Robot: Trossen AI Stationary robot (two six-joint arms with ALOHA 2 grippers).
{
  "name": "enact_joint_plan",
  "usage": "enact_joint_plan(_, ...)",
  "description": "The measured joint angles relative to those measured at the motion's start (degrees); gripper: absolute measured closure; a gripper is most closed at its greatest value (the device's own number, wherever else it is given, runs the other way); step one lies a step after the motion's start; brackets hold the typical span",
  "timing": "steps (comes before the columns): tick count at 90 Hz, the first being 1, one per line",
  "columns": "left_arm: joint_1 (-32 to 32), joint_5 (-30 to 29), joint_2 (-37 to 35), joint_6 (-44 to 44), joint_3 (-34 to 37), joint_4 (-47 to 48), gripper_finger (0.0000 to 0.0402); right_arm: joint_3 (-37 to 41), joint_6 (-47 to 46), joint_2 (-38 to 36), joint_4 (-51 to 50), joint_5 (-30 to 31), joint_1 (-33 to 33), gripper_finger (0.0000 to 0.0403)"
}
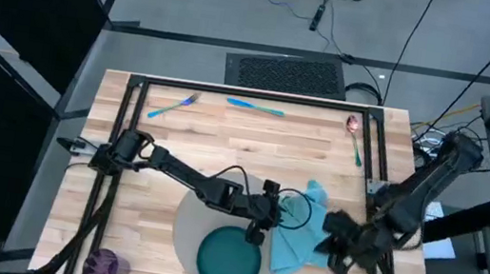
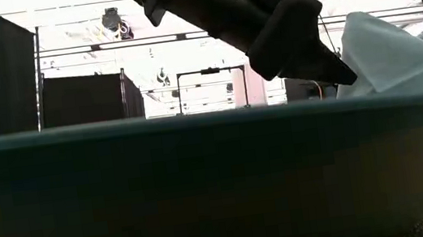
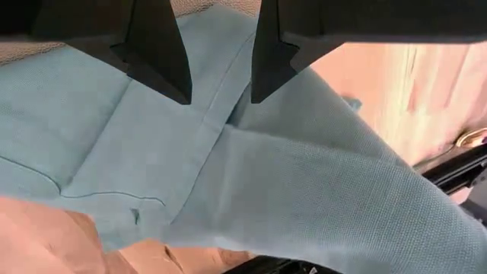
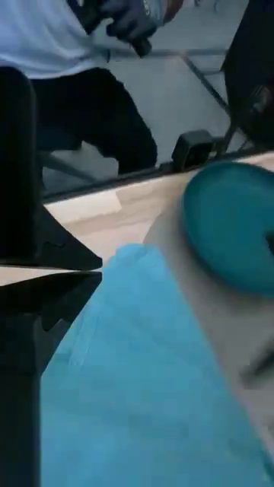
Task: Set table place
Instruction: Fold the blue napkin
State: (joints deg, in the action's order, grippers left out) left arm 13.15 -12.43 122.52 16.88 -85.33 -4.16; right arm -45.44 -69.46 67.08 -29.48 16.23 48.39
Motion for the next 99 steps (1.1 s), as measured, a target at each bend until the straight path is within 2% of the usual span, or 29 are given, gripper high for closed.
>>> enact_joint_plan(18,0.5,0.0,0.0,-1.6,0.0,0.2,0.0278,6.4,-6.0,1.7,-2.6,1.9,0.1,0.0403)
enact_joint_plan(48,1.6,0.2,0.0,-3.1,0.0,0.4,0.0278,10.1,-12.0,1.6,-2.7,1.5,-1.1,0.0394)
enact_joint_plan(59,1.5,0.2,0.0,-3.1,0.0,0.1,0.0278,10.1,-12.5,1.6,-2.4,0.6,-1.1,0.0364)
enact_joint_plan(86,1.5,0.2,0.0,-3.2,0.0,-0.1,0.0278,10.1,-14.7,5.8,-3.3,-1.5,-1.5,0.0251)
enact_joint_plan(99,1.5,0.2,0.0,-3.3,0.0,-0.1,0.0278,10.1,-15.9,8.4,-0.6,-3.1,-1.5,0.0216)
